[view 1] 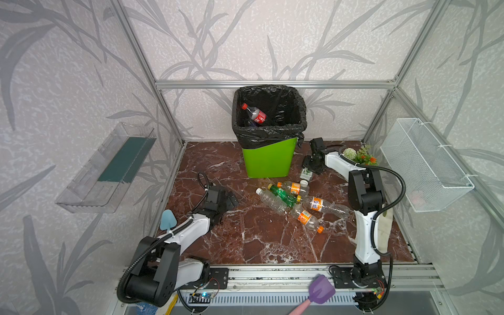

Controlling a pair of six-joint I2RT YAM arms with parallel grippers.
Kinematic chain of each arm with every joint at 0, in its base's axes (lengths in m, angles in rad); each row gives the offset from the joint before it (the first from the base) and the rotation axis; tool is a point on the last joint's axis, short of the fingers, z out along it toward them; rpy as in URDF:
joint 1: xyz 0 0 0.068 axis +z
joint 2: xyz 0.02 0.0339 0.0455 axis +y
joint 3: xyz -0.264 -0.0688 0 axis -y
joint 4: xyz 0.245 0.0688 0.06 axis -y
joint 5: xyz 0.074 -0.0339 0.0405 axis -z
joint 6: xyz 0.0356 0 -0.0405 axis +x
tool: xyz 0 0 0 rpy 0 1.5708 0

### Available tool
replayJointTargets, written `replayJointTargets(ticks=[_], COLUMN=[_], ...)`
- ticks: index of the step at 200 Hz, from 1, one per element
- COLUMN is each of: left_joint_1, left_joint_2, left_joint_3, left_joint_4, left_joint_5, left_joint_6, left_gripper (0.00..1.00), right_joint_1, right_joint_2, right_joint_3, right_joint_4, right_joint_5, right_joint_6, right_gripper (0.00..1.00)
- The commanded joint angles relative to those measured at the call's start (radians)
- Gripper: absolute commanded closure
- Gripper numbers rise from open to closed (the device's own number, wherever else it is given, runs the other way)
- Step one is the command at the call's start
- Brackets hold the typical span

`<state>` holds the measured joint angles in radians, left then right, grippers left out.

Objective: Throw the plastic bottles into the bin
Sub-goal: 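Close the right gripper on the green-label juice bottle and lift it, then carry the green-label bottle over the bin and open the right gripper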

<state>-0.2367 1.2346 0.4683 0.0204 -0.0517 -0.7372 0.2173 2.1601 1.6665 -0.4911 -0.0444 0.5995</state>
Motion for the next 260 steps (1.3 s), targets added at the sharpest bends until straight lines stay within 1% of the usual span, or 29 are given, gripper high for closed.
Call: replayJointTargets(ticks=[1,30,39,55,73,87,107,122,132,144,153,163,167,176,182,187,192,198,205,219,222,230,237,246,260], left_joint_1=[-0.001,0.0,0.0,0.002,0.003,0.003,0.002,0.002,0.0,-0.003,-0.009,-0.015,-0.016,-0.023,-0.028,-0.031,-0.033,-0.036,-0.037,-0.043,-0.044,-0.044,-0.045,-0.046,-0.052], left_joint_2=[-0.026,-0.038,-0.039,-0.039,-0.037,-0.035,-0.028,-0.019,-0.014,-0.009,-0.009,-0.012,-0.012,-0.01,-0.009,-0.009,-0.011,-0.014,-0.021,-0.043,-0.047,-0.058,-0.066,-0.073,-0.084], left_joint_3=[0.0,-0.006,-0.01,-0.016,-0.014,-0.007,0.008,0.023,0.03,0.036,0.037,0.036,0.038,0.038,0.039,0.041,0.044,0.046,0.046,0.035,0.031,0.019,0.009,0.004,0.007], left_joint_4=[0.01,0.021,0.032,0.052,0.062,0.062,0.065,0.06,0.06,0.059,0.06,0.062,0.063,0.064,0.063,0.06,0.056,0.048,0.037,0.021,0.021,0.022,0.023,0.017,0.003], left_joint_5=[-0.035,-0.039,-0.037,-0.041,-0.038,-0.03,0.008,0.039,0.051,0.06,0.062,0.062,0.062,0.058,0.057,0.056,0.058,0.057,0.056,0.043,0.039,0.032,0.026,0.021,0.018], left_joint_6=[-0.031,-0.047,-0.053,-0.058,-0.062,-0.059,-0.034,-0.024,-0.023,-0.024,-0.026,-0.03,-0.032,-0.035,-0.036,-0.036,-0.036,-0.034,-0.034,-0.034,-0.036,-0.04,-0.041,-0.04,-0.036], left_gripper=[0.01,0.01,0.01,0.01,0.01,0.01,0.01,0.01,0.01,0.01,0.01,0.01,0.01,0.01,0.01,0.01,0.01,0.01,0.01,0.01,0.01,0.01,0.01,0.01,0.01], right_joint_1=[-0.033,-0.093,-0.117,-0.161,-0.203,-0.248,-0.277,-0.272,-0.244,-0.178,-0.115,-0.037,-0.009,0.044,0.075,0.095,0.112,0.129,0.137,0.136,0.136,0.136,0.136,0.136,0.136], right_joint_2=[-0.193,-0.444,-0.547,-0.695,-0.85,-0.949,-1.0,-0.956,-0.899,-0.819,-0.749,-0.647,-0.594,-0.45,-0.339,-0.26,-0.187,-0.107,-0.034,0.068,0.083,0.11,0.114,0.085,0.014], right_joint_3=[-0.064,-0.202,-0.248,-0.291,-0.341,-0.391,-0.425,-0.396,-0.348,-0.258,-0.17,-0.036,0.037,0.249,0.425,0.578,0.739,0.915,1.103,1.356,1.399,1.477,1.509,1.476,1.366], right_joint_4=[0.109,0.261,0.317,0.374,0.444,0.508,0.606,0.67,0.701,0.709,0.707,0.681,0.658,0.57,0.453,0.326,0.2,0.053,-0.08,-0.215,-0.234,-0.266,-0.291,-0.311,-0.315], right_joint_5=[-0.065,-0.09,-0.103,-0.105,-0.05,0.014,0.06,0.008,-0.027,-0.037,-0.048,-0.097,-0.135,-0.274,-0.353,-0.38,-0.379,-0.346,-0.295,-0.232,-0.222,-0.205,-0.19,-0.169,-0.162], right_joint_6=[-0.01,0.007,0.016,0.028,0.032,0.117,0.209,0.29,0.321,0.313,0.283,0.243,0.228,0.186,0.147,0.111,0.064,-0.005,-0.035,-0.038,-0.04,-0.046,-0.053,-0.072,-0.101], right_gripper=[0.53,0.53,0.54,0.54,0.53,0.52,0.52,0.52,0.52,0.52,0.52,0.5,0.49,0.44,0.4,0.36,0.31,0.25,0.18,0.0,0.01,0.01,0.01,0.01,0.01])
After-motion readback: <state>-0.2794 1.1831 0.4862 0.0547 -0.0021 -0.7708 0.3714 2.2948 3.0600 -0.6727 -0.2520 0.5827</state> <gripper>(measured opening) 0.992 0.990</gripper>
